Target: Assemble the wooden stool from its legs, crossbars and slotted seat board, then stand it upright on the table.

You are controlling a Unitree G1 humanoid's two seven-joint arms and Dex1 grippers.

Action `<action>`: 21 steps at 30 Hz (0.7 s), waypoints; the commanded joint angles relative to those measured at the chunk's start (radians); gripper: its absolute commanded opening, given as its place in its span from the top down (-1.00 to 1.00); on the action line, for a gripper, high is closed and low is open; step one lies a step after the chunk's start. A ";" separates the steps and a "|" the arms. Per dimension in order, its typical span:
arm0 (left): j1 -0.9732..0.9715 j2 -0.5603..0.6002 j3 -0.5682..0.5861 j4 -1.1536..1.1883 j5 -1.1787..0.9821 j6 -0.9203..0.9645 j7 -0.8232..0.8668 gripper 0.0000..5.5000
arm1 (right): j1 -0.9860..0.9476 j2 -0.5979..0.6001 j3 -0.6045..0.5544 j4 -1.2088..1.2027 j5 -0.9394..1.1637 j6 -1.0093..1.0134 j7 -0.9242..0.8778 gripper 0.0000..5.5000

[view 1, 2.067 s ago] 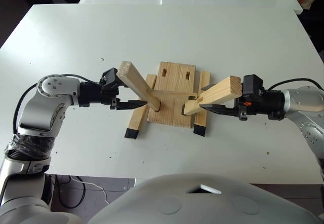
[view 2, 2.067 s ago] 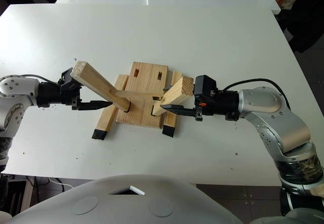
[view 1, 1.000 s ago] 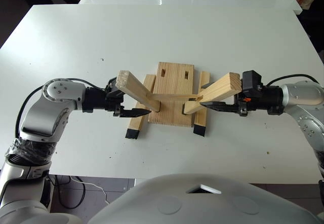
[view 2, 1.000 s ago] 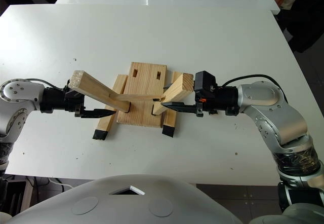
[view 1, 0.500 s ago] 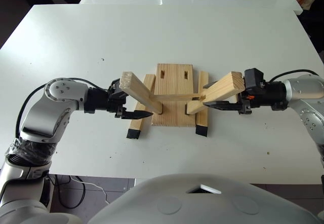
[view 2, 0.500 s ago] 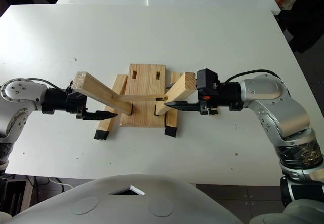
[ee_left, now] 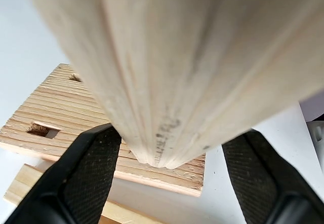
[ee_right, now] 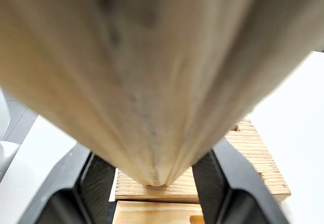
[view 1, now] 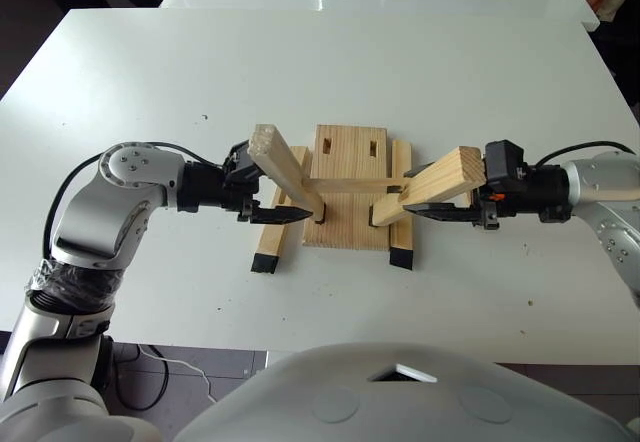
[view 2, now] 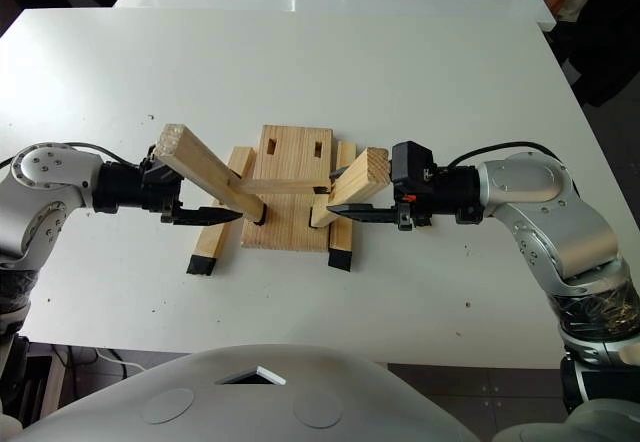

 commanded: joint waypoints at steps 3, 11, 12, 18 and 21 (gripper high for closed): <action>-0.054 -0.057 -0.066 -0.041 -0.008 -0.015 -0.006 -0.22 | 0.038 -0.008 0.095 0.027 -0.101 0.033 0.006 0.26; -0.057 -0.056 -0.067 0.017 0.026 -0.047 -0.012 -0.22 | 0.031 -0.002 0.100 0.039 -0.117 0.015 -0.010 0.26; -0.055 -0.056 -0.067 0.019 0.027 -0.050 -0.011 -0.22 | 0.030 -0.001 0.100 0.041 -0.118 0.014 -0.013 0.26; -0.038 -0.056 -0.065 0.003 0.017 -0.054 -0.004 -0.22 | 0.042 0.000 0.099 0.059 -0.133 0.000 -0.028 0.26; -0.021 -0.056 -0.063 -0.018 0.009 -0.053 0.000 -0.22 | 0.050 0.003 0.095 0.069 -0.139 -0.009 -0.041 0.26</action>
